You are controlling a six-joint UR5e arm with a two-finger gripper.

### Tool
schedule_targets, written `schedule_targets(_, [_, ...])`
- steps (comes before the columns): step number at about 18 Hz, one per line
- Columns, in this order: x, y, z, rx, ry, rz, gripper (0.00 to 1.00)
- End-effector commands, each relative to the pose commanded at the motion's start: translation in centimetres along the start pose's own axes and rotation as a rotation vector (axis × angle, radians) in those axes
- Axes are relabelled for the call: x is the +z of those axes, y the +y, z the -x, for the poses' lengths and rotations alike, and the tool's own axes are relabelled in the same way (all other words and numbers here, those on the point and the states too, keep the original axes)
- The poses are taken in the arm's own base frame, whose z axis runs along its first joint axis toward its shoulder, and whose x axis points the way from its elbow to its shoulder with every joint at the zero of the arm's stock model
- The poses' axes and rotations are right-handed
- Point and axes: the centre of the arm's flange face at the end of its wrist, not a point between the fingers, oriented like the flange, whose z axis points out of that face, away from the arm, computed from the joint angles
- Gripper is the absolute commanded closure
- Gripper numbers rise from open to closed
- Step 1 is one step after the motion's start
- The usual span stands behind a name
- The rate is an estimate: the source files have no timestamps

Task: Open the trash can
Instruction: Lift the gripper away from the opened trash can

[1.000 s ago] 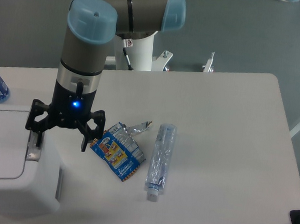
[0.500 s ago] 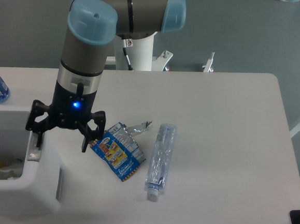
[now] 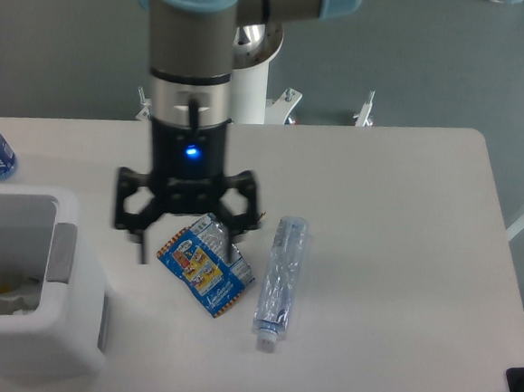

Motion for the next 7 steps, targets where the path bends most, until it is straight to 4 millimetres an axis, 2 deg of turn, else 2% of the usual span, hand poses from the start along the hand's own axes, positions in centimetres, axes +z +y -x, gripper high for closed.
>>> schedule_targets(2, [-0.2,1.7,3.3,0.124,-0.027,0.094,0.00])
schedule_targets(4, [0.0,3.3,5.5,0.292,-0.036,0.174,0.00])
schedule_targets(7, [-0.4,4.8,8.8,0.361,-0.062,0.207,0.00])
